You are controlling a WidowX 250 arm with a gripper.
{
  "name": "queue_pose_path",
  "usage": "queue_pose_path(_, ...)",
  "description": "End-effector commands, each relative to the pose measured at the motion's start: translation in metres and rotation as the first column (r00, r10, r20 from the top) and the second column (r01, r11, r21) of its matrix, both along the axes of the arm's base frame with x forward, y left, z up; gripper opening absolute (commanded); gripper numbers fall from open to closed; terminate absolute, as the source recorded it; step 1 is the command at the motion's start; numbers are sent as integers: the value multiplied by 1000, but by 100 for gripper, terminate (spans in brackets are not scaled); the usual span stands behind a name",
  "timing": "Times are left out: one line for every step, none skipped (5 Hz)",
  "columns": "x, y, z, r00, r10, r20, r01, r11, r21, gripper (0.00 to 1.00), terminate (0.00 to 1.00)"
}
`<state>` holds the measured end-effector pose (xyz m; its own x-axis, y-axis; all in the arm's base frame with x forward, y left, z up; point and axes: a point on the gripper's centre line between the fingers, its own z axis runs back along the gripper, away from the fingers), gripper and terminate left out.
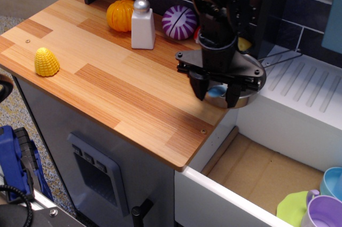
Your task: Put spatula in pan
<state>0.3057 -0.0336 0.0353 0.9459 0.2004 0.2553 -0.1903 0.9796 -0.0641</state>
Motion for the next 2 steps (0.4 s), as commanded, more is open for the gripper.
queue_pose_path(7, 1, 10, 999, 3, 39, -3, 1000, -5, 100, 0)
queue_pose_path(7, 1, 10, 999, 3, 39, -3, 1000, -5, 100, 100)
